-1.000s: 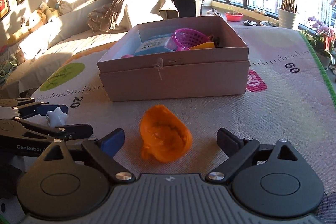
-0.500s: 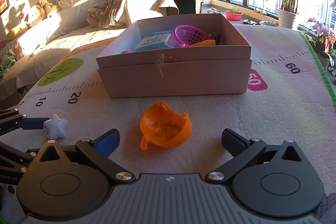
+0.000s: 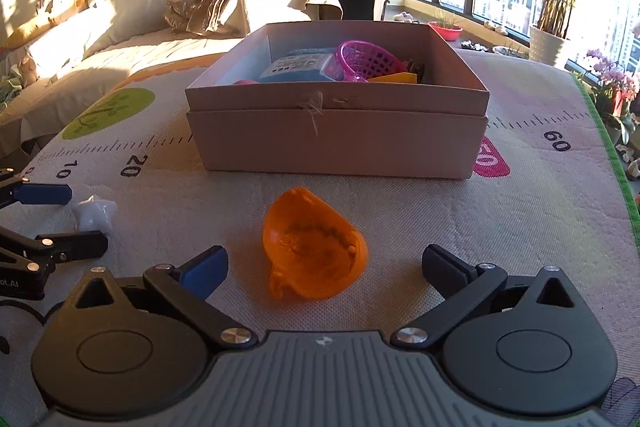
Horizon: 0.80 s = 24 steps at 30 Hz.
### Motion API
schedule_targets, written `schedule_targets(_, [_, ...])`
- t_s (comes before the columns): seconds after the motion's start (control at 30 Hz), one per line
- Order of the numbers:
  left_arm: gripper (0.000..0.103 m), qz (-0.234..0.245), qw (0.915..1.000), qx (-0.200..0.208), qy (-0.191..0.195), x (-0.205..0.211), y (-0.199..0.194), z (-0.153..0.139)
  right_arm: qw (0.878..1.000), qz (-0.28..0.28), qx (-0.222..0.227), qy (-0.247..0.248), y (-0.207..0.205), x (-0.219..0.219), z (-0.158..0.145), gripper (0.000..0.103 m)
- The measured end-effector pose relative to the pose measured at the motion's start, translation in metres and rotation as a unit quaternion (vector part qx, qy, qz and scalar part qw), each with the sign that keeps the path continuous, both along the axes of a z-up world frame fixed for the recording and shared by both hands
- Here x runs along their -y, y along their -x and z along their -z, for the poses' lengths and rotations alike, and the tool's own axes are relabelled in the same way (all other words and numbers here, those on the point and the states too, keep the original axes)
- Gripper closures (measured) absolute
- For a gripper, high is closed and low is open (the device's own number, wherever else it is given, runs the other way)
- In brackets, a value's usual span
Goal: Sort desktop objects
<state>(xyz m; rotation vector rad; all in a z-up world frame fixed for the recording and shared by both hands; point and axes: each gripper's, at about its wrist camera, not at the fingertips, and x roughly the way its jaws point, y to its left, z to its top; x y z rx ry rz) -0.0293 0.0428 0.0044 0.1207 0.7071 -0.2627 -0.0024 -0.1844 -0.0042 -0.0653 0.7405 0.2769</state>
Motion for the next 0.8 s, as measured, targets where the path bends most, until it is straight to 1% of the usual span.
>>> schedule_targets(0.07, [0.026, 0.017, 0.9998, 0.004, 0.003, 0.006, 0.001, -0.001, 1.000, -0.003, 0.001, 0.010, 0.000, -0.003, 0.000, 0.000])
schedule_targets(0.1, [0.029, 0.023, 0.9997, 0.005, 0.003, 0.009, 0.001, -0.002, 1.000, -0.004, 0.001, 0.010, 0.000, -0.003, 0.000, 0.000])
schedule_targets(0.13, [0.034, 0.028, 0.9996, 0.004, 0.003, 0.013, 0.000, -0.002, 1.000, -0.004, 0.001, 0.008, 0.001, -0.002, 0.000, 0.000])
schedule_targets(0.2, [0.040, 0.030, 0.9995, 0.004, 0.000, 0.018, -0.003, -0.001, 1.000, -0.003, 0.002, 0.005, 0.001, -0.001, 0.000, 0.000])
schedule_targets(0.27, [0.052, 0.027, 0.9996, 0.004, -0.003, 0.020, -0.005, 0.000, 1.000, 0.001, 0.007, 0.009, 0.003, -0.002, -0.001, 0.000])
schedule_targets(0.33, [0.059, 0.026, 0.9996, 0.003, 0.000, 0.019, -0.004, -0.002, 0.999, 0.003, 0.028, 0.020, 0.008, -0.004, -0.004, 0.001])
schedule_targets(0.37, [0.061, 0.027, 0.9996, 0.002, 0.002, 0.018, -0.004, -0.003, 0.999, -0.004, 0.042, 0.026, 0.011, -0.006, -0.007, 0.004])
schedule_targets(0.4, [0.061, 0.027, 0.9996, 0.000, 0.004, 0.017, -0.003, -0.004, 0.998, -0.011, 0.053, 0.031, 0.014, -0.008, -0.010, 0.010])
schedule_targets(0.47, [0.061, 0.026, 0.9996, -0.003, 0.007, 0.015, -0.001, -0.006, 0.997, -0.020, 0.067, 0.037, 0.016, -0.010, -0.016, 0.015])
schedule_targets(0.53, [0.061, 0.025, 0.9997, -0.001, 0.007, 0.015, 0.001, -0.008, 0.997, -0.028, 0.059, 0.039, 0.010, -0.011, -0.018, 0.023])
schedule_targets(0.57, [0.061, 0.025, 0.9997, 0.000, 0.006, 0.015, 0.001, -0.009, 0.997, -0.030, 0.051, 0.044, 0.006, -0.012, -0.017, 0.035])
schedule_targets(0.6, [0.061, 0.026, 0.9997, 0.002, 0.005, 0.016, 0.002, -0.010, 0.997, -0.030, 0.042, 0.050, 0.002, -0.013, -0.016, 0.049])
schedule_targets(0.63, [0.061, 0.026, 0.9996, 0.003, 0.004, 0.016, 0.003, -0.012, 0.998, -0.033, 0.029, 0.053, 0.000, -0.012, -0.015, 0.054])
schedule_targets(0.7, [0.061, 0.028, 0.9996, 0.006, 0.003, 0.017, 0.005, -0.015, 0.998, -0.033, 0.020, 0.046, -0.001, -0.009, -0.017, 0.054])
schedule_targets(0.8, [0.061, 0.031, 0.9995, 0.008, 0.002, 0.020, 0.007, -0.019, 0.999, -0.036, 0.021, 0.034, 0.005, -0.001, -0.024, 0.054])
